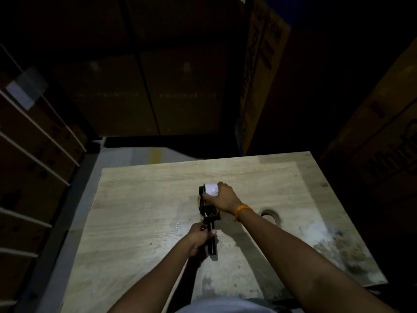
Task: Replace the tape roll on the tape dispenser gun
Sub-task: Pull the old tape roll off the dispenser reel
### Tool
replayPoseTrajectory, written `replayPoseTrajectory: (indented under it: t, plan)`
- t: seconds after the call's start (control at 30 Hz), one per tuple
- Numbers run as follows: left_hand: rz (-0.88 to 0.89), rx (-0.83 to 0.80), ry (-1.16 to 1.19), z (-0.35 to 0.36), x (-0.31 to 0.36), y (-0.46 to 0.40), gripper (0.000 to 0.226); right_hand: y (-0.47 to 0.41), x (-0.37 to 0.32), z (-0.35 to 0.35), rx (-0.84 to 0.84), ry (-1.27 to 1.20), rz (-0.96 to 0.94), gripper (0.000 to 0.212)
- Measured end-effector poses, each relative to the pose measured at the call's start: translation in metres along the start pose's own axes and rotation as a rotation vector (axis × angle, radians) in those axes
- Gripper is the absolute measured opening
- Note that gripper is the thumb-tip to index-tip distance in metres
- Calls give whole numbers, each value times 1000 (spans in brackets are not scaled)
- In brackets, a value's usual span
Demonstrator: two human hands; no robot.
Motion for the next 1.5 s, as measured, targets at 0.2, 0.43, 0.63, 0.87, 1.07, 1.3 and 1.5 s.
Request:
replayPoseTrajectory:
  t: [0.2, 0.43, 0.63, 0.87, 1.07, 1.3, 1.5]
  plan:
    - [35, 82, -53, -8, 11, 2, 23, -4, 41, -11, -30, -280, 98, 31]
    - [-34, 123, -261, -23, -11, -5, 37, -18, 83, 3, -98, -252, 233, 41]
    - [-109, 129, -396, -22, -10, 4, 48, -29, 97, 10, -133, -131, 302, 52]
    - [-222, 85, -496, -15, -16, -13, 74, -37, 112, 16, -218, -128, 343, 41]
    - [-370, 170, -554, -14, -13, -19, 66, -46, 114, 15, -281, -130, 332, 38]
    - [-363, 136, -504, -10, -11, -25, 60, -47, 92, 15, -348, 67, 274, 42]
    - [-287, 159, -484, -13, -15, -26, 57, -47, 58, 37, -355, 456, 112, 126]
Point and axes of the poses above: each hand's wrist, its own y-axis away from the middle knuckle, its own z-axis out of the palm, x = y × z, the point moved 9 cm from there along -y, towards the middle knuckle, and after that the axes turned 15 degrees about -x, right-handed, at the moved point
